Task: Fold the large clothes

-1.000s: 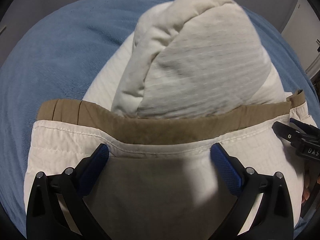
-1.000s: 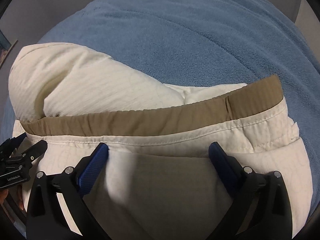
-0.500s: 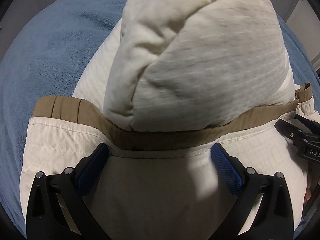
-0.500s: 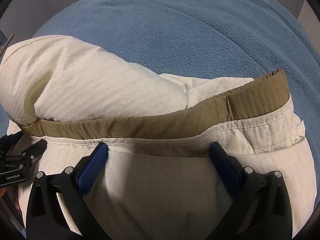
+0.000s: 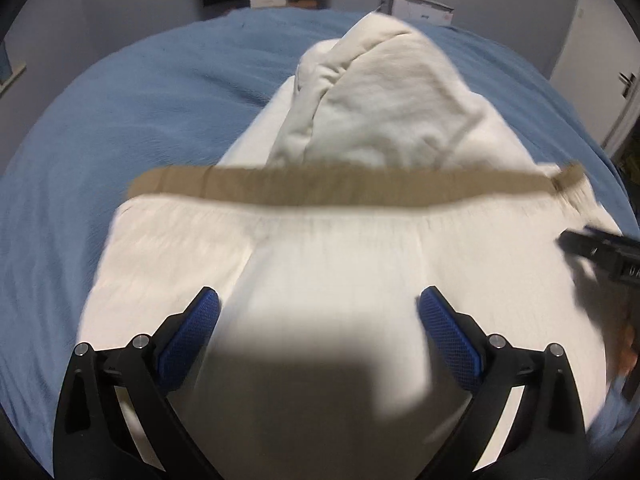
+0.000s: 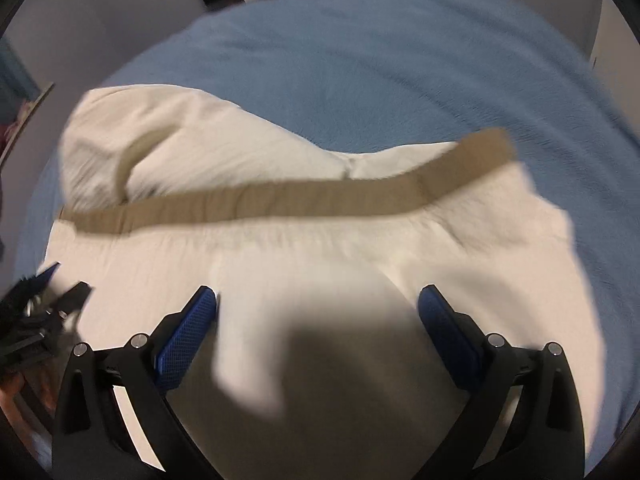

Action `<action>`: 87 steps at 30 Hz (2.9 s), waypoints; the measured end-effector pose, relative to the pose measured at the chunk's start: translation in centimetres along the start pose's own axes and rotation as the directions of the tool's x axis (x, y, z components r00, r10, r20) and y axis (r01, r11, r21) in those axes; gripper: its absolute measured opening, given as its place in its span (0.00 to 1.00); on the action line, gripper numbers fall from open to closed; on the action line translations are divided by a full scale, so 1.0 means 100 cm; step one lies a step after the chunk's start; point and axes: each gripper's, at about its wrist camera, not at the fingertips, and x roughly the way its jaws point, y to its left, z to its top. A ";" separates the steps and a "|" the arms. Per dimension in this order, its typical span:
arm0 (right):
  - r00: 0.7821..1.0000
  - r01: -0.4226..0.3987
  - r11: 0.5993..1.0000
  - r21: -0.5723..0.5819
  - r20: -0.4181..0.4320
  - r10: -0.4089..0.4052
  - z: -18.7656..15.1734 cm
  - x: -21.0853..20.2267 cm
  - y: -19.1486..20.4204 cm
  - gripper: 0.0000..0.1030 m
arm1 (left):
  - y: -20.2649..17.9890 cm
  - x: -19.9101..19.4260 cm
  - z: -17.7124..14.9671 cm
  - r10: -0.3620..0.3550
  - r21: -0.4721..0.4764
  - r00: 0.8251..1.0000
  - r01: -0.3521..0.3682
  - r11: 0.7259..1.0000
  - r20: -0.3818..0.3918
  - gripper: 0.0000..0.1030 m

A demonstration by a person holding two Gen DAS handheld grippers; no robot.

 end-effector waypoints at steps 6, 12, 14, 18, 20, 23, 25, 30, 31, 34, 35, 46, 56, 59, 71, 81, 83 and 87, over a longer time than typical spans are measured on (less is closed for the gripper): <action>0.993 0.025 0.993 -0.119 0.118 -0.011 -0.064 -0.062 -0.004 0.94 | 0.007 -0.040 -0.058 0.000 0.063 1.000 -0.001 0.998 0.022 0.94; 0.991 0.022 0.986 -0.162 0.137 0.001 -0.120 -0.084 -0.005 0.94 | 0.005 -0.043 -0.096 0.018 0.094 1.000 -0.019 0.995 0.009 0.94; 0.994 0.024 0.987 -0.158 0.112 -0.006 -0.131 -0.083 -0.009 0.94 | 0.018 -0.047 -0.121 0.021 0.087 1.000 -0.023 0.996 0.020 0.94; 0.994 0.075 0.976 -0.206 0.092 -0.058 -0.160 -0.060 -0.016 0.94 | 0.013 -0.036 -0.140 0.030 0.097 0.998 -0.035 0.995 0.053 0.95; 0.992 0.092 0.966 -0.241 0.109 -0.067 -0.173 -0.054 -0.018 0.94 | 0.014 -0.030 -0.147 0.027 0.113 0.999 -0.031 0.993 0.040 0.95; 0.991 0.098 0.967 -0.234 0.110 -0.074 -0.185 -0.044 -0.021 0.94 | 0.023 -0.022 -0.150 -0.021 0.092 1.000 0.021 0.996 0.003 0.95; 0.989 0.113 0.965 -0.236 0.116 -0.087 -0.187 -0.039 -0.020 0.94 | 0.027 -0.016 -0.151 -0.043 0.087 0.999 0.043 0.995 -0.009 0.95; 0.988 0.113 0.966 -0.234 0.125 -0.086 -0.186 -0.034 -0.019 0.94 | 0.027 -0.013 -0.151 -0.041 0.093 0.999 0.042 0.995 -0.008 0.95; 0.988 0.114 0.966 -0.234 0.126 -0.086 -0.186 -0.036 -0.019 0.94 | 0.027 -0.013 -0.151 -0.040 0.096 0.999 0.041 0.995 -0.005 0.95; 0.985 0.123 0.966 -0.226 0.144 -0.091 -0.185 -0.049 -0.014 0.94 | 0.029 -0.016 -0.152 -0.042 0.099 0.999 0.039 0.994 0.022 0.95; 0.985 0.118 0.969 -0.218 0.153 -0.085 -0.185 -0.053 -0.015 0.94 | 0.030 -0.019 -0.152 -0.043 0.098 0.999 0.040 0.994 0.031 0.95; 0.979 0.119 0.991 -0.069 0.177 -0.105 -0.173 -0.054 -0.058 0.94 | 0.061 -0.031 -0.157 0.009 0.027 0.996 -0.011 1.000 0.092 0.95; 0.970 0.091 0.996 -0.026 0.230 -0.083 -0.166 -0.072 -0.053 0.94 | 0.060 -0.038 -0.156 0.021 0.031 0.994 -0.024 0.999 0.106 0.94; 0.960 0.108 0.993 -0.040 0.264 -0.094 -0.158 -0.076 -0.049 0.94 | 0.060 -0.039 -0.152 0.018 0.030 0.993 -0.022 0.999 0.119 0.94; 0.973 0.131 0.984 -0.120 0.205 -0.104 -0.106 -0.048 -0.045 0.94 | 0.076 -0.006 -0.079 -0.017 -0.040 0.998 0.019 0.999 0.060 0.95; 0.991 0.102 0.995 0.016 0.087 -0.103 -0.028 0.008 -0.086 0.94 | 0.094 0.052 -0.004 0.078 -0.053 0.997 -0.079 0.995 -0.018 0.95; 0.994 0.096 0.995 0.032 0.056 -0.098 -0.021 0.021 -0.092 0.94 | 0.096 0.064 -0.002 0.067 -0.060 0.997 -0.069 0.996 -0.039 0.95; 0.999 0.028 0.995 0.100 0.041 -0.032 -0.025 0.039 -0.105 0.94 | 0.101 0.072 -0.008 0.039 -0.089 0.999 -0.042 0.995 -0.029 0.95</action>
